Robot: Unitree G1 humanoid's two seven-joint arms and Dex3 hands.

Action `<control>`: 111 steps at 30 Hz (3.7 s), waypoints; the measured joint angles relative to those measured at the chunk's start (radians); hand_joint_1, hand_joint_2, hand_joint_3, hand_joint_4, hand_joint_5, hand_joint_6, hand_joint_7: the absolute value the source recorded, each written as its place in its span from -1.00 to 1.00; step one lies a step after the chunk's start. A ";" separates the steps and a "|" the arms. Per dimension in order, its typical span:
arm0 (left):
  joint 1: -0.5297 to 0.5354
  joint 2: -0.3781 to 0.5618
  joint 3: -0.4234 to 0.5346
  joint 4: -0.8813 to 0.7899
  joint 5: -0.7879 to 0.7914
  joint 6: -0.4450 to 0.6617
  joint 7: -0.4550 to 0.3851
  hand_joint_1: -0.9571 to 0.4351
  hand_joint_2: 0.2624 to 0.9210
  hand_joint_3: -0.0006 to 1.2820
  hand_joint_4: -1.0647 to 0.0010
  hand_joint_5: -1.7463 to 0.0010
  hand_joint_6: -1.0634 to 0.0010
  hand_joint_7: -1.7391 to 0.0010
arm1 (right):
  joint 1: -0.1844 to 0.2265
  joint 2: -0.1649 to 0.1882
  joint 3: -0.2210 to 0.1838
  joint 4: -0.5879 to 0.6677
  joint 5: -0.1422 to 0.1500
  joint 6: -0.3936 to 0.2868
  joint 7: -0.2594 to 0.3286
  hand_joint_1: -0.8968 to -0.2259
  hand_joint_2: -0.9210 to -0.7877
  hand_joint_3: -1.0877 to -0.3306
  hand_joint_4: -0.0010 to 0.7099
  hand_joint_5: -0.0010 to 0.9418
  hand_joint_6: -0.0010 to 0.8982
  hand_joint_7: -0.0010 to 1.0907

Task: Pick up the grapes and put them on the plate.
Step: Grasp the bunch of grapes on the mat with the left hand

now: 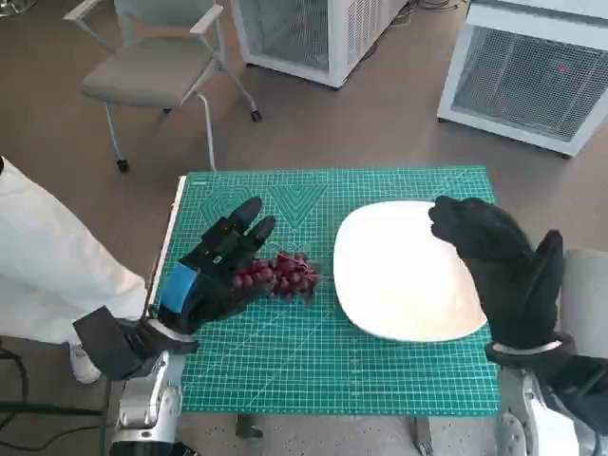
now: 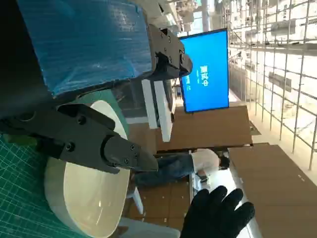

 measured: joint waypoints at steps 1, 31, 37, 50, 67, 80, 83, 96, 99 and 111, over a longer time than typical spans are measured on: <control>0.000 0.000 0.000 0.000 0.000 0.000 0.000 0.09 0.94 -1.00 0.53 1.00 0.40 1.00 | 0.000 0.000 0.000 0.000 0.000 0.000 0.000 0.46 -1.00 0.20 0.13 0.55 -0.63 0.85; 0.004 0.005 -0.002 -0.007 0.000 0.019 -0.010 0.10 0.89 -1.00 0.54 1.00 0.42 1.00 | 0.003 0.004 -0.004 -0.007 -0.002 -0.001 -0.006 0.48 -1.00 0.23 0.17 0.57 -0.60 0.85; 0.005 0.008 -0.002 -0.013 0.005 0.020 -0.005 0.09 0.88 -1.00 0.57 1.00 0.42 1.00 | 0.005 0.004 -0.003 -0.008 -0.006 -0.007 -0.006 0.49 -1.00 0.23 0.16 0.57 -0.62 0.84; 0.027 0.164 -0.081 -0.187 0.414 0.115 0.113 -0.05 0.59 -0.99 0.98 1.00 0.74 1.00 | 0.005 0.002 -0.004 -0.009 -0.008 -0.018 -0.006 0.48 -1.00 0.20 0.14 0.56 -0.65 0.83; -0.001 0.231 -0.307 -0.540 0.917 0.672 0.087 0.17 0.44 -1.00 1.00 1.00 0.62 0.97 | 0.009 -0.001 -0.004 -0.009 -0.010 -0.019 -0.006 0.48 -1.00 0.20 0.14 0.57 -0.65 0.83; -0.084 0.217 -0.413 -0.479 0.971 0.755 0.087 0.20 0.45 -1.00 0.96 0.99 0.57 0.98 | 0.015 -0.010 -0.007 -0.008 -0.010 -0.029 -0.006 0.50 -1.00 0.19 0.14 0.57 -0.65 0.84; -0.113 0.205 -0.439 -0.433 0.989 0.761 0.095 0.19 0.46 -1.00 0.95 0.99 0.56 0.98 | 0.016 -0.010 -0.007 -0.008 -0.010 -0.030 -0.006 0.50 -1.00 0.19 0.13 0.57 -0.65 0.84; -0.353 0.124 -0.583 0.034 1.053 0.741 0.166 0.14 0.48 -0.99 0.92 0.99 0.56 0.99 | 0.017 -0.009 -0.010 -0.007 -0.010 -0.033 -0.008 0.49 -1.00 0.19 0.14 0.58 -0.65 0.84; -0.413 0.101 -0.608 0.162 1.057 0.722 0.179 0.14 0.48 -0.99 0.91 0.99 0.56 0.99 | 0.017 -0.009 -0.010 -0.007 -0.010 -0.034 -0.009 0.49 -1.00 0.19 0.14 0.58 -0.65 0.84; -0.615 0.001 -0.673 0.643 1.057 0.616 0.230 0.22 0.49 -0.99 0.87 0.99 0.54 0.99 | 0.021 -0.008 -0.010 -0.008 -0.010 -0.034 -0.017 0.50 -1.00 0.19 0.14 0.59 -0.65 0.84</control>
